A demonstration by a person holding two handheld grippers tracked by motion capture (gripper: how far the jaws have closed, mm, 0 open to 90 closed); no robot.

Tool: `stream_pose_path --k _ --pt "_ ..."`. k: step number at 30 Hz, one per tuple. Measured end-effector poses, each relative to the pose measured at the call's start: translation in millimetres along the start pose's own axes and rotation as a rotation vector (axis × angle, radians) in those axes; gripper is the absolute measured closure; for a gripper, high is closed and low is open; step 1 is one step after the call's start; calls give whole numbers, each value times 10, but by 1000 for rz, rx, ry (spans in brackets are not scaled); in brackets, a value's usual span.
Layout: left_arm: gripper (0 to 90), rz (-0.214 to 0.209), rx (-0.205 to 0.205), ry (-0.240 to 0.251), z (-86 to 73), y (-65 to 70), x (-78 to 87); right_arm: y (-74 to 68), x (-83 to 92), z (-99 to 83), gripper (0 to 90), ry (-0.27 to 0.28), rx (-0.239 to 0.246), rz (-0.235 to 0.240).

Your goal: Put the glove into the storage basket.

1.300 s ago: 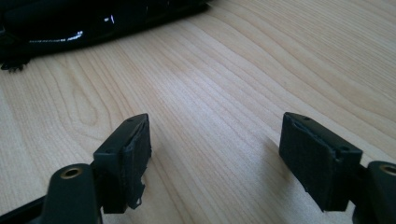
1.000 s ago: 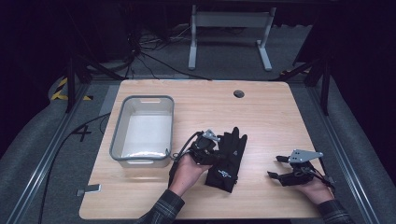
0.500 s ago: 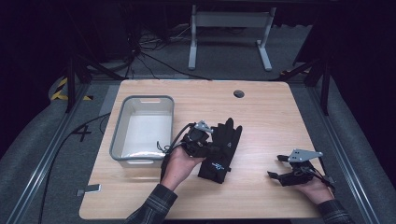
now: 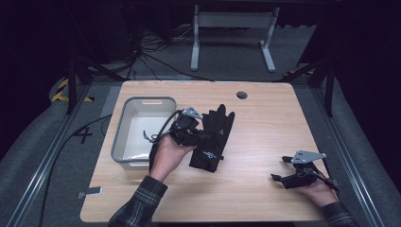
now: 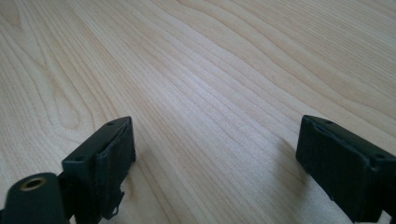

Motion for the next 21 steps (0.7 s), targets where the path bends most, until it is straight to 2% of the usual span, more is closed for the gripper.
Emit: stream_pose_path --k 11,21 --pt "768 64 19 21 53 -225 389 0 0 0 123 0 0 0" --pt "768 141 50 32 -6 -459 765 0 0 0 123 0 0 0"
Point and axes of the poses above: each handheld gripper's, and its own axes: x roughly backward along the jaws, z roughly out of its top, y roughly to its right, the point moved 1 cm from there along -x, roughly forward along the jaws, and after that the axes turned 9 degrees about y, right-handed, at the moved point
